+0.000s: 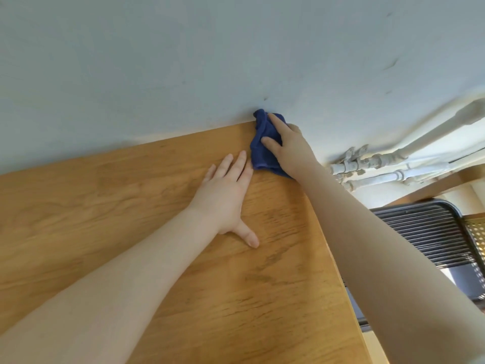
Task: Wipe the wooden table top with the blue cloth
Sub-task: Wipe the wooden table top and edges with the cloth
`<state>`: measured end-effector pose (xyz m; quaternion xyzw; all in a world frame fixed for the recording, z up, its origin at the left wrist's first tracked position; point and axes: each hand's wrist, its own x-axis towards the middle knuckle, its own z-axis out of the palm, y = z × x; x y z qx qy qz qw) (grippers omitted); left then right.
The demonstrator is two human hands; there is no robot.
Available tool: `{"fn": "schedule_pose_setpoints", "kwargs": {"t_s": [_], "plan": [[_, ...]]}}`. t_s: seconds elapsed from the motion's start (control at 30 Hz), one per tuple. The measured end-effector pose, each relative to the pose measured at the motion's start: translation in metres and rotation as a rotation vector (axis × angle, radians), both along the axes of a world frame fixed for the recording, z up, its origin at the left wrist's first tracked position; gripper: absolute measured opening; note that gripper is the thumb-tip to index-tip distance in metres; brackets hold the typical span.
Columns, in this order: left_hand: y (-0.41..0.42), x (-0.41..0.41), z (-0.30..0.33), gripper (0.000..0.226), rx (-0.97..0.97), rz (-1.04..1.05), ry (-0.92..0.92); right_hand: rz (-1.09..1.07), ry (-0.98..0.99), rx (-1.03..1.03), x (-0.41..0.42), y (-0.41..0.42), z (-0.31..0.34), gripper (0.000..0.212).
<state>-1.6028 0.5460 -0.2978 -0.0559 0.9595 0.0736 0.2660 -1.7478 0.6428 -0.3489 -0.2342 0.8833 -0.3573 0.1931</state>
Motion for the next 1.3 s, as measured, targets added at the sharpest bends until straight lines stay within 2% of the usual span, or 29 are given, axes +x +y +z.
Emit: {"fn": "schedule_pose_setpoints", "kwargs": {"t_s": [0.1, 0.2, 0.27, 0.33, 0.4, 0.5, 0.6, 0.73, 0.8, 0.87, 0.97, 1.07, 1.17, 1.3], "plan": [[0.001, 0.002, 0.0, 0.152, 0.009, 0.006, 0.011, 0.017, -0.024, -0.042, 0.007, 0.006, 0.002, 0.058], [0.004, 0.006, 0.003, 0.151, 0.017, 0.011, 0.016, -0.003, -0.137, -0.117, 0.041, 0.047, 0.007, 0.067], [0.003, 0.006, 0.004, 0.15, 0.022, 0.016, 0.027, -0.026, -0.163, -0.088, 0.073, 0.075, 0.009, 0.071], [0.003, 0.006, 0.004, 0.149, 0.024, 0.017, 0.032, -0.084, -0.102, 0.026, 0.096, 0.089, 0.008, 0.073], [0.002, 0.007, 0.003, 0.149, 0.022, 0.024, 0.029, -0.111, -0.083, 0.068, 0.097, 0.086, 0.008, 0.071], [0.002, 0.008, 0.001, 0.148, -0.007, 0.031, 0.031, -0.097, -0.128, -0.031, 0.083, 0.076, 0.008, 0.056], [0.009, 0.01, 0.005, 0.146, -0.043, 0.054, 0.023, -0.113, -0.141, -0.04, 0.101, 0.093, 0.006, 0.058], [0.017, 0.029, 0.009, 0.138, -0.079, 0.179, 0.092, -0.073, -0.083, 0.164, 0.17, 0.147, 0.021, 0.075], [0.021, 0.037, 0.012, 0.132, -0.089, 0.235, 0.111, 0.01, 0.01, 0.34, 0.195, 0.162, 0.027, 0.077], [0.03, 0.045, 0.012, 0.125, -0.12, 0.266, 0.126, 0.068, 0.093, 0.415, 0.199, 0.165, 0.028, 0.074], [0.047, 0.057, 0.015, 0.109, -0.183, 0.249, 0.182, 0.109, 0.106, 0.332, 0.176, 0.159, 0.021, 0.072], [0.075, 0.077, 0.026, 0.101, -0.195, 0.101, 0.235, 0.081, 0.086, 0.244, 0.175, 0.161, 0.014, 0.071], [0.108, 0.103, 0.043, 0.091, -0.153, -0.022, 0.285, 0.063, 0.083, 0.18, 0.213, 0.199, 0.01, 0.072], [0.147, 0.149, 0.048, 0.082, -0.043, -0.013, 0.186, 0.112, 0.06, 0.169, 0.274, 0.261, 0.012, 0.071]]}}
